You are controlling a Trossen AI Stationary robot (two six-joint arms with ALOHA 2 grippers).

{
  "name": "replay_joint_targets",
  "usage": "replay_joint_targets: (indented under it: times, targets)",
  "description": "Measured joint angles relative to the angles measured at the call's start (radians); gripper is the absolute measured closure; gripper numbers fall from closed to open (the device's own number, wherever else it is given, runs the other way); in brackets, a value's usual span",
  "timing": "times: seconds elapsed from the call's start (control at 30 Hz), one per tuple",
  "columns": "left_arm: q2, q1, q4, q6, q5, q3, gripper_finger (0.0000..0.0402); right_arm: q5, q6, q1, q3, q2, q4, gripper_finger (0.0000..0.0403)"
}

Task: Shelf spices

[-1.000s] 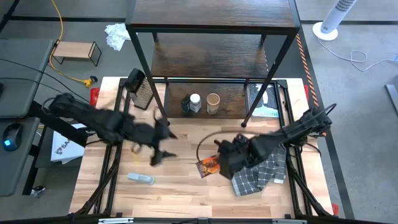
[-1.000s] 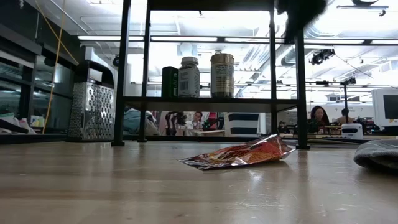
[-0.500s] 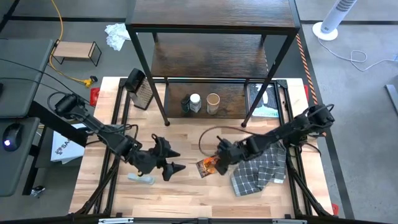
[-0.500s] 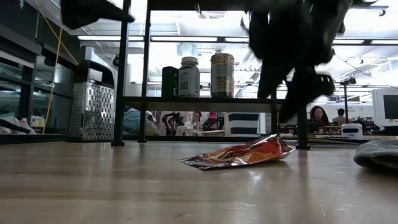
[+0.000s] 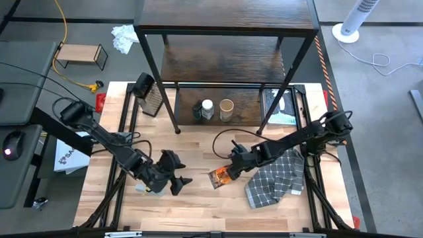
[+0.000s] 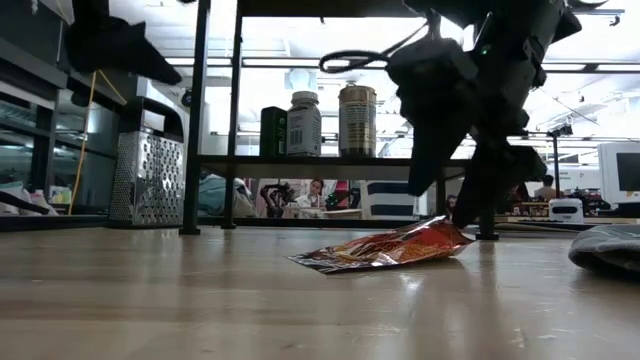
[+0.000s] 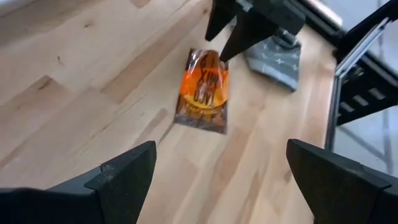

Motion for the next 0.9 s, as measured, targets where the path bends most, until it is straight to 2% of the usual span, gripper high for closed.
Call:
replay_joint_targets:
  times: [0.17, 0.3, 0.5, 0.77, 0.9]
  targets:
    - [0.073, -0.002, 0.034, -0.021, 0.032, 0.0, 0.0048, -0.02, 0.007, -0.001, 0.0, 0.041, 0.053, 0.0098]
    - [0.131, -0.011, 0.087, -0.058, 0.07, 0.0, 0.0048, -0.037, 0.017, 0.004, 0.0, 0.054, 0.086, 0.0122]
    - [0.18, -0.037, 0.142, -0.101, 0.066, 0.001, 0.0048, -0.025, 0.021, 0.004, 0.0, 0.054, 0.062, 0.0216]
    - [0.167, -0.057, 0.106, -0.139, -0.054, 0.001, 0.0048, -0.008, -0.027, 0.011, 0.0, 0.049, 0.088, 0.0381]
    - [0.107, -0.061, 0.051, -0.17, -0.156, 0.001, 0.0048, -0.015, -0.046, 0.024, 0.0, 0.039, 0.099, 0.0394]
